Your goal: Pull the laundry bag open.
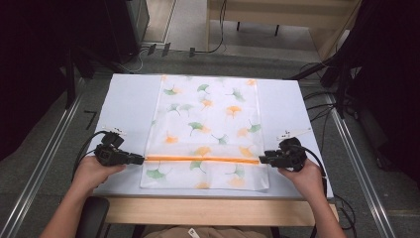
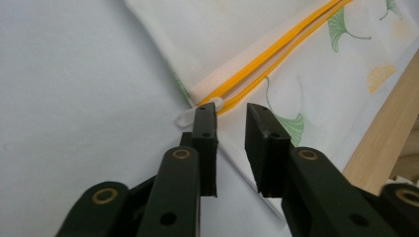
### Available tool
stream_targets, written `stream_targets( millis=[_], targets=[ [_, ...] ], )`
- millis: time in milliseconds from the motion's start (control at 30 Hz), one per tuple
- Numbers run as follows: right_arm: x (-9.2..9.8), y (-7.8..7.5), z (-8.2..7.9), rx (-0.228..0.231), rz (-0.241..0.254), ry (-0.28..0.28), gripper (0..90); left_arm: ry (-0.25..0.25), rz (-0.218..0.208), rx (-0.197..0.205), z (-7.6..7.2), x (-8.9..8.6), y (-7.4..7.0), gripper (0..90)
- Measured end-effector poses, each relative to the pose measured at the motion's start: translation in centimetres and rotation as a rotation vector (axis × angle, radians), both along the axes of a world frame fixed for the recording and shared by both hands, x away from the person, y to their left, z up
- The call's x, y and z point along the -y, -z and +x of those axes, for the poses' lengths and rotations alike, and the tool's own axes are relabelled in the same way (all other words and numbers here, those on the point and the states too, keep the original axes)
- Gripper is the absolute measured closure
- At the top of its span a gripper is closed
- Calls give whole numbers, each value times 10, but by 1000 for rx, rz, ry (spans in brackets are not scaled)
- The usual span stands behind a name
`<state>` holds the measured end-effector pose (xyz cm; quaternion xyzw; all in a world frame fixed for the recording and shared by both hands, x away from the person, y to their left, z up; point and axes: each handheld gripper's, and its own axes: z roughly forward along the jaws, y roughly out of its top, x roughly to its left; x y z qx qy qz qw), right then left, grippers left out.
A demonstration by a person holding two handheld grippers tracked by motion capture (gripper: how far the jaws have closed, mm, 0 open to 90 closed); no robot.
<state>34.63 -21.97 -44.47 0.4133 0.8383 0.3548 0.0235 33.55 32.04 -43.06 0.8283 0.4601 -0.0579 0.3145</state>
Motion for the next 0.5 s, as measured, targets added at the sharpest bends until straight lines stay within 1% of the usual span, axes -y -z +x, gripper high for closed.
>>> stream_targets(
  millis=[33, 133, 167, 233, 300, 400, 500],
  targets=[
    [-1, 0, 0, -1, 2, 0, 593, 7, 9, 11, 0, 1, -1, 721],
    [-3, 1, 0, 4, 3, -4, 543, 19, 7, 38, -2, 3, -2, 665],
    [-3, 1, 0, 3, 3, -4, 524, 24, 12, 55, -2, 3, -2, 661],
    [-2, 1, 0, 20, 5, -8, 492, 30, 13, 64, -2, 3, -3, 638],
    [-1, 1, 1, 29, 14, -4, 473, 35, 16, 77, -1, 4, -1, 591],
    [0, 0, 1, 41, 18, 2, 454, 36, 26, 84, 1, 4, 1, 523],
    [1, 2, 1, 51, 13, 7, 441, 21, 21, 100, 2, 3, 2, 473]
  ],
)
